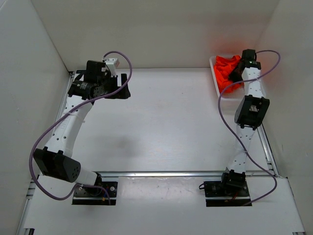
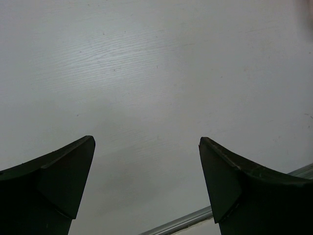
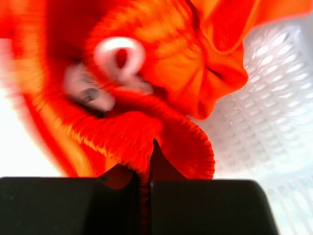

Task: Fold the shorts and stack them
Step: Grab the shorts from the pile, then move the shorts to the center of the board

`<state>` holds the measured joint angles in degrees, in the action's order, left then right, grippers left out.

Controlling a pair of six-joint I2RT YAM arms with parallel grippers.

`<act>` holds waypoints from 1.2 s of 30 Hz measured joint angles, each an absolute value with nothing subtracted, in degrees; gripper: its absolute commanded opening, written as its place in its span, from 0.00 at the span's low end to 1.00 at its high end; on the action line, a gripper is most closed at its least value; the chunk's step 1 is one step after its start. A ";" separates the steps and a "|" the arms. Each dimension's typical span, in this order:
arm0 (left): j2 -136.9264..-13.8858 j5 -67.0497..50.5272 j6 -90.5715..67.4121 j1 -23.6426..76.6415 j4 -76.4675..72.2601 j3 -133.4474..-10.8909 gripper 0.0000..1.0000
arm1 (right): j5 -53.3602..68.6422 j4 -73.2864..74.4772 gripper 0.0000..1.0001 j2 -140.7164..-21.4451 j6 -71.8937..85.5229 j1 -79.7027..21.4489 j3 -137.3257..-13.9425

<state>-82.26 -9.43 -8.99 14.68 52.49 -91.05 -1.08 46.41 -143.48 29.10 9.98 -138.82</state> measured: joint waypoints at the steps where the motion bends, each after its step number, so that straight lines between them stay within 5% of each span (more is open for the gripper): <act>1: -82.37 -9.43 -8.97 14.61 52.60 -91.05 0.99 | -1.13 46.61 0.00 -142.04 28.80 9.91 -138.82; 10: -82.06 -8.08 -10.72 10.96 55.11 -90.74 0.99 | -0.45 46.72 0.00 -111.15 23.51 0.71 -143.17; 20: -79.70 -4.84 -14.09 7.90 63.18 -97.82 0.99 | 3.73 45.25 0.00 -96.57 23.99 -20.10 -149.77; 28: -72.14 -5.23 -16.84 7.31 63.29 -97.86 0.99 | 3.18 44.36 0.00 -87.61 23.97 -25.19 -124.79; 29: -71.46 -5.52 -17.52 7.20 62.35 -96.09 0.99 | 2.48 43.88 0.05 -85.36 23.90 -24.86 -116.16; 30: -71.37 -5.76 -17.98 7.18 62.08 -94.78 0.99 | 2.15 43.99 0.75 -85.08 23.90 -24.45 -112.31; 31: -71.22 -6.33 -18.33 7.16 61.17 -92.60 0.99 | 1.89 43.09 0.94 -85.12 24.14 -23.38 -107.53; 36: -72.77 -8.49 -19.97 8.01 59.83 -81.49 0.99 | -1.58 44.56 1.00 -94.91 24.45 -14.74 -97.60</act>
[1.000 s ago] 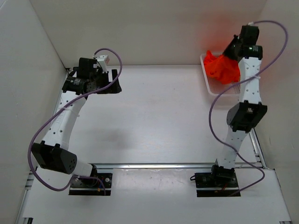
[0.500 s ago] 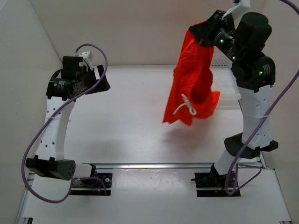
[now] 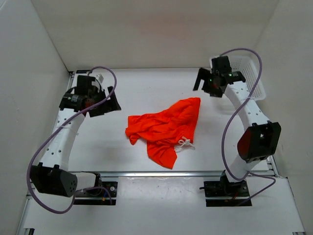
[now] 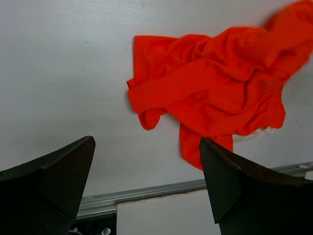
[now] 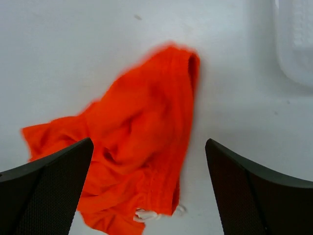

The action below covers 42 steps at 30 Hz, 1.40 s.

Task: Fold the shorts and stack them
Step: Move the shorts to the center of the board, then flatten the shorts out

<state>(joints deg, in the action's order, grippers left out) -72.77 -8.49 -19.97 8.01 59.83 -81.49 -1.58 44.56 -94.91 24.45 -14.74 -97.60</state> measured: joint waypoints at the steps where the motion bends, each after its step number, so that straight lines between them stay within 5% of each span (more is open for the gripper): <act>1: -72.88 -8.73 -20.45 8.51 59.13 -78.78 0.99 | -2.28 44.03 1.00 -95.66 24.69 -13.54 -94.48; 9: -69.14 -14.24 -32.01 18.06 50.59 -52.69 0.99 | -3.70 43.22 0.95 -78.06 27.64 -20.14 -69.17; 13: -74.08 -14.37 -37.23 25.36 46.54 -51.75 0.77 | -2.55 41.19 0.94 -72.84 30.85 -26.22 -59.90; 14: -75.83 -14.09 -38.33 27.64 45.56 -52.38 0.59 | -2.24 40.45 0.94 -72.88 31.73 -26.79 -57.39; 15: -77.47 -13.89 -39.31 29.89 44.75 -53.17 0.55 | -1.58 40.10 0.94 -73.17 32.86 -27.03 -54.37; 17: -80.49 -13.87 -40.25 35.16 42.78 -54.68 0.55 | -0.69 39.97 0.94 -73.34 34.48 -27.07 -50.13; 21: -86.50 -14.15 -41.41 45.10 40.03 -57.14 0.90 | 0.64 39.16 0.95 -73.34 36.51 -26.48 -46.28; 26: -95.18 -14.37 -42.24 49.76 39.05 -58.04 0.91 | 1.39 34.28 0.89 -75.53 36.77 -24.51 -46.06; 28: -98.26 -14.11 -42.44 49.95 39.03 -58.52 0.80 | 1.58 32.51 0.74 -77.76 36.45 -24.03 -46.33; 30: -100.18 -14.02 -43.11 49.93 40.07 -60.10 0.31 | 1.72 31.05 0.58 -80.60 35.70 -23.90 -47.18; 31: -100.62 -13.50 -42.98 49.91 39.77 -60.64 0.14 | 1.80 30.15 0.31 -82.11 35.29 -23.90 -47.79; 33: -101.14 -12.82 -42.50 49.82 39.35 -61.58 0.10 | 2.13 29.39 0.04 -84.38 34.41 -23.92 -49.21; 34: -101.14 -12.60 -42.09 49.56 39.27 -61.80 0.10 | 2.17 29.36 0.00 -85.25 34.06 -23.90 -50.19; 42: -89.21 -2.76 -39.29 46.09 51.70 -68.38 0.10 | -0.34 39.75 0.00 -75.70 29.06 -23.90 -64.42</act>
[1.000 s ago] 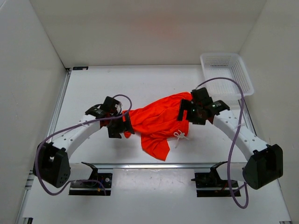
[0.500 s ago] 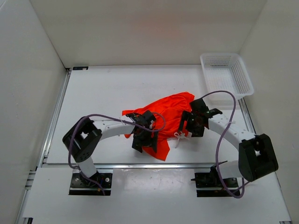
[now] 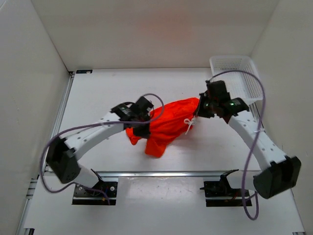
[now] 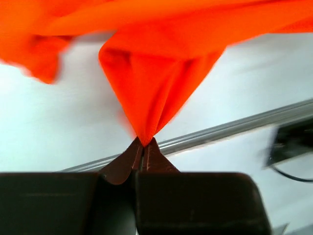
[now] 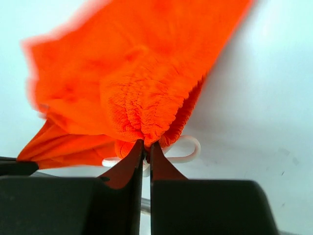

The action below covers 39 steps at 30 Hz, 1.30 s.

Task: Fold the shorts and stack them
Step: Flatten the shorts out

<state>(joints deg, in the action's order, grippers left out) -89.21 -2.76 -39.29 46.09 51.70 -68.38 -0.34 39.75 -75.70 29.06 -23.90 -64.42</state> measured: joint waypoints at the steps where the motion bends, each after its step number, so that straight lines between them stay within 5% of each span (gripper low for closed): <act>1: -86.08 -1.10 -38.83 45.41 53.71 -70.54 0.10 | -0.75 41.78 0.00 -73.58 28.05 -23.90 -68.07; 7: -70.35 5.67 -34.68 38.02 63.33 -85.38 0.10 | -2.26 49.43 0.00 -67.81 23.83 -23.57 -87.70; 11: -70.70 7.22 -29.80 30.48 66.30 -94.37 0.10 | -3.29 50.61 0.00 -73.14 22.00 -21.19 -95.50; 12: -72.38 7.38 -28.40 28.73 66.50 -96.51 0.10 | -3.79 50.43 0.01 -76.49 21.69 -20.49 -97.84; 13: -74.78 7.35 -27.18 27.24 66.54 -98.52 0.10 | -4.10 49.93 0.17 -80.29 21.30 -19.86 -99.79; 14: -77.65 7.22 -25.98 25.96 66.54 -100.66 0.29 | -4.34 49.84 0.44 -84.14 21.12 -19.25 -102.52; 16: -84.20 6.74 -23.42 23.16 65.91 -104.29 1.00 | -4.47 49.25 0.90 -96.25 20.45 -17.41 -111.28; 18: -91.66 5.72 -22.50 19.92 65.89 -107.68 1.00 | -4.78 50.22 0.95 -108.79 20.34 -15.57 -121.99; 21: -100.14 3.29 -21.39 15.29 66.02 -110.00 1.00 | -5.08 50.43 0.95 -119.13 20.36 -13.61 -126.74; 27: -95.46 -0.58 -20.99 12.21 62.33 -92.84 0.78 | -5.96 47.31 0.81 -103.22 20.60 -13.28 -90.89; 32: -90.50 -2.59 -22.04 12.53 59.70 -81.71 0.89 | -2.26 44.56 0.71 -88.66 20.40 -14.09 -79.15; 39: -98.63 -2.39 -23.68 10.61 54.70 -78.04 0.92 | 1.93 38.61 0.52 -98.13 18.79 -18.55 -79.83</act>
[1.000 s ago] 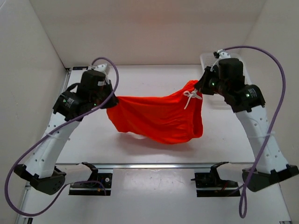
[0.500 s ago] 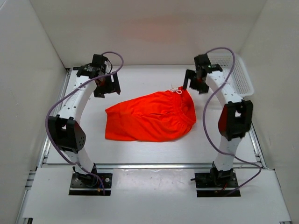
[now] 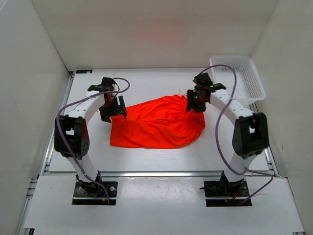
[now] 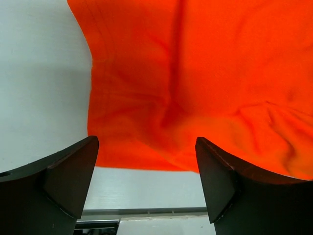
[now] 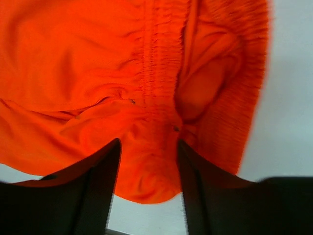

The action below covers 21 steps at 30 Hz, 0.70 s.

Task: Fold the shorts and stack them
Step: Flatten the shorts out

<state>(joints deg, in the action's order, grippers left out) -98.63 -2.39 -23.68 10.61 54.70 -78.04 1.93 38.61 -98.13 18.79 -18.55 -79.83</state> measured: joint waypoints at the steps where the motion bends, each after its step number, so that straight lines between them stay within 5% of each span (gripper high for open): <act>1: -100.14 -2.39 -23.83 10.31 54.13 -78.04 0.92 | 2.20 38.44 0.52 -100.38 18.50 -19.22 -80.23; 7: -106.65 -2.39 -24.12 9.08 52.01 -78.17 0.95 | 2.33 38.09 0.52 -109.95 18.39 -20.97 -82.06; 11: -110.43 -2.52 -24.25 9.08 51.59 -79.59 0.86 | 0.08 37.95 0.52 -111.09 18.59 -21.02 -82.78; 15: -113.40 -2.63 -24.47 9.08 50.68 -80.75 0.65 | -1.83 37.87 0.52 -111.18 18.76 -21.04 -83.18; 16: -113.67 -2.63 -24.53 9.08 50.54 -80.75 0.51 | -2.42 37.89 0.54 -111.18 18.90 -21.12 -83.18; 21: -113.91 -2.68 -24.69 9.08 50.50 -81.47 0.10 | -5.65 37.91 0.59 -111.26 19.49 -21.93 -83.26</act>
